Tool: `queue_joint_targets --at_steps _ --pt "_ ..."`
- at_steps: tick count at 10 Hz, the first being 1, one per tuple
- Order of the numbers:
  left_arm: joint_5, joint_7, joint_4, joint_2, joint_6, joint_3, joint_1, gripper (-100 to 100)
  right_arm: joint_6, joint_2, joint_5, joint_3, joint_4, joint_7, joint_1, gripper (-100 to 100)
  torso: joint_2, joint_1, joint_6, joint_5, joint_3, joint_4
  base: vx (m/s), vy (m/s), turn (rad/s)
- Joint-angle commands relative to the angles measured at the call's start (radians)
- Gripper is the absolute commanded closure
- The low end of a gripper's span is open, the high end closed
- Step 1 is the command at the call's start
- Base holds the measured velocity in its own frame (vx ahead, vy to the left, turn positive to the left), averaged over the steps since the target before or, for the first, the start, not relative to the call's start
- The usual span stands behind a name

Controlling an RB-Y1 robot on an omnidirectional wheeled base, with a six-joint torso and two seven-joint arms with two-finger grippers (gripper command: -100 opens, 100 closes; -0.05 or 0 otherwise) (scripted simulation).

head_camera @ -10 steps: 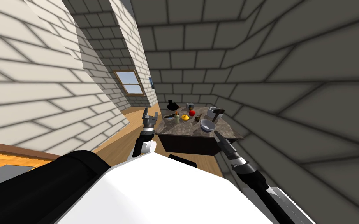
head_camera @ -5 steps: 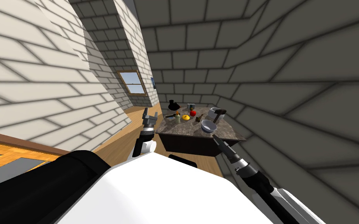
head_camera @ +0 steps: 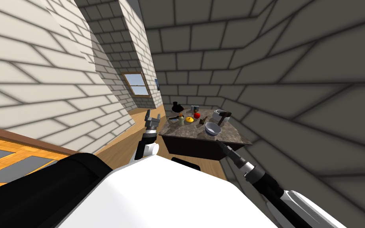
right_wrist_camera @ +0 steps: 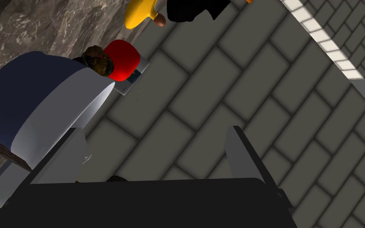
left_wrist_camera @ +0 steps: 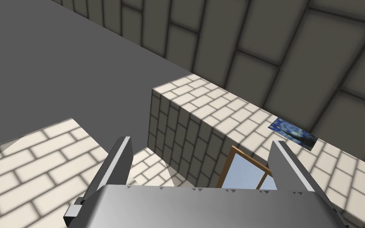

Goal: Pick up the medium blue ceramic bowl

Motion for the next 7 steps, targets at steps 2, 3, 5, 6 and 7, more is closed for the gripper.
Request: queue_joint_targets --at_steps 2,3,5,6,7 --pt "0.000 0.000 0.000 0.000 0.000 0.000 0.000 0 0.001 -0.065 0.021 0.002 0.011 -0.009 0.008 -100 0.000 0.000 0.000 0.000 0.000 0.000 -0.001 -0.010 0.029" --pt "0.000 0.000 0.000 0.000 0.000 0.000 0.000 0 0.013 -0.105 0.061 0.002 0.024 -0.035 0.019 -100 0.000 0.000 0.000 0.000 0.000 0.000 -0.001 -0.010 0.091" --pt "0.000 0.000 0.000 0.000 0.000 0.000 0.000 0 0.013 -0.155 0.061 0.002 0.024 -0.035 0.019 -100 0.000 0.000 0.000 0.000 0.000 0.000 -0.001 -0.010 0.021" --pt "0.000 0.000 0.000 0.000 0.000 0.000 0.000 0 0.026 -0.188 0.101 0.000 0.037 -0.060 0.031 -100 0.000 0.000 0.000 0.000 0.000 0.000 0.002 -0.008 0.072" --pt "0.000 0.000 0.000 0.000 0.000 0.000 0.000 0 0.026 -0.220 0.101 0.000 0.037 -0.060 0.031 -100 0.000 0.000 0.000 0.000 0.000 0.000 0.002 -0.011 0.055"
